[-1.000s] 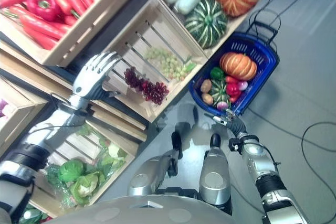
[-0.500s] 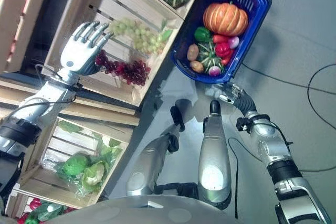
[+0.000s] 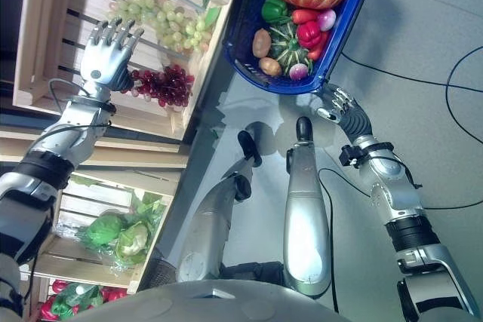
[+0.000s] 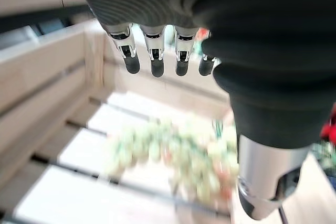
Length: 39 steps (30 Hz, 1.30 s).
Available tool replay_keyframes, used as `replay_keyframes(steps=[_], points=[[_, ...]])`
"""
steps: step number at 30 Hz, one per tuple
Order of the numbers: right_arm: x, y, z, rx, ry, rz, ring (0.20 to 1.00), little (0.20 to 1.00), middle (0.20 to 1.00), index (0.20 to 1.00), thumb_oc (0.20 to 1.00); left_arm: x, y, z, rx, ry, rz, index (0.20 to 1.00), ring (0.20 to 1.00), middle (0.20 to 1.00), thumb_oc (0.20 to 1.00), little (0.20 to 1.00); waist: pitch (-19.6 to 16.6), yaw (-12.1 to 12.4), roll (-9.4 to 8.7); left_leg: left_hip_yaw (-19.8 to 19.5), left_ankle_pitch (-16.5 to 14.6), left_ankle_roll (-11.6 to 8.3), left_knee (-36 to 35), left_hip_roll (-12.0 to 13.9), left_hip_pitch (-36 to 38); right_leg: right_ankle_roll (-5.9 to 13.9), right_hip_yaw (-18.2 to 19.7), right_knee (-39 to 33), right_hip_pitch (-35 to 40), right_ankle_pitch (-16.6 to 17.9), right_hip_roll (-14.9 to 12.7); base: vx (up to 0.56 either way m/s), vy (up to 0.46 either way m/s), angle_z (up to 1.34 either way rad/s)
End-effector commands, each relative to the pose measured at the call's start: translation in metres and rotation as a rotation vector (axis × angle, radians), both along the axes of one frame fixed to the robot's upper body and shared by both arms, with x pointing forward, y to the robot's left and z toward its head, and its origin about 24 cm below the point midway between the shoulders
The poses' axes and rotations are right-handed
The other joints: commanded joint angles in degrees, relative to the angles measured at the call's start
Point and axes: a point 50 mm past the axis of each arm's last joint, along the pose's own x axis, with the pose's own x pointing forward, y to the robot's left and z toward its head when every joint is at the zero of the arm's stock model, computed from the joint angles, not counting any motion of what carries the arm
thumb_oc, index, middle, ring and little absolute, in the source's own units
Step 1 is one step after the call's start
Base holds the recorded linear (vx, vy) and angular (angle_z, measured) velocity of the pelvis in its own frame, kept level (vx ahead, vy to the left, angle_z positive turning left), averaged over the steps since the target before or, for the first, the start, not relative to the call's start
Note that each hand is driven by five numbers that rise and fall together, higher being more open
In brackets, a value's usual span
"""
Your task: Pick up fruits and vegetables into the basket
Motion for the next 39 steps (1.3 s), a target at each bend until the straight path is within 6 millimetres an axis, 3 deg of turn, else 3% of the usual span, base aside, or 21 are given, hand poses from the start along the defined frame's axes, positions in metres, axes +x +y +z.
replay_keyframes(steps=[1, 14, 33, 39], points=[[-0.005, 0.003, 0.023, 0.076, -0.123, 0.01, 1.0, 1.0, 1.0, 1.0, 1.0, -0.005, 0.031, 0.004, -0.033, -0.007, 0.164, 1.0, 1.0, 1.0, 1.0, 1.0, 0.24, -2.5, -0.24, 1.35, -8.79, -1.25, 11.34, 0.12, -3.88, 3.49, -0.5, -1.87, -0.15, -0.2, 2.66, 0.02, 0.032, -0.11], [-0.002, 0.003, 0.037, 0.112, -0.177, 0.0, 1.0, 1.0, 1.0, 1.0, 1.0, -0.008, 0.056, -0.008, -0.112, 0.079, 0.353, 1.0, 1.0, 1.0, 1.0, 1.0, 0.24, -2.29, -0.81, 1.21, -9.22, -0.89, 14.25, 0.65, -10.2, 3.56, 0.27, -0.06, -6.11, 0.41, 3.11, 0.0, 0.014, -0.01], [0.003, 0.006, 0.056, 0.125, -0.251, -0.002, 1.0, 1.0, 1.0, 1.0, 1.0, -0.006, 0.071, 0.013, 0.169, 0.031, 0.544, 1.0, 1.0, 1.0, 1.0, 1.0, 0.24, -2.69, -1.9, 1.09, -10.93, -0.43, 19.67, 1.76, -17.73, 3.71, 1.77, 3.79, -13.2, 0.74, 3.68, 0.02, 0.019, -0.01], [0.004, 0.007, 0.062, 0.134, -0.286, 0.0, 1.0, 1.0, 1.0, 1.0, 1.0, -0.007, 0.079, 0.015, 0.178, 0.043, 0.609, 1.0, 1.0, 1.0, 1.0, 1.0, 0.24, -2.91, -2.29, 0.82, -11.48, -0.43, 21.85, 2.22, -21.01, 3.78, 2.43, 5.48, -16.15, 0.88, 4.17, 0.03, 0.021, -0.03]])
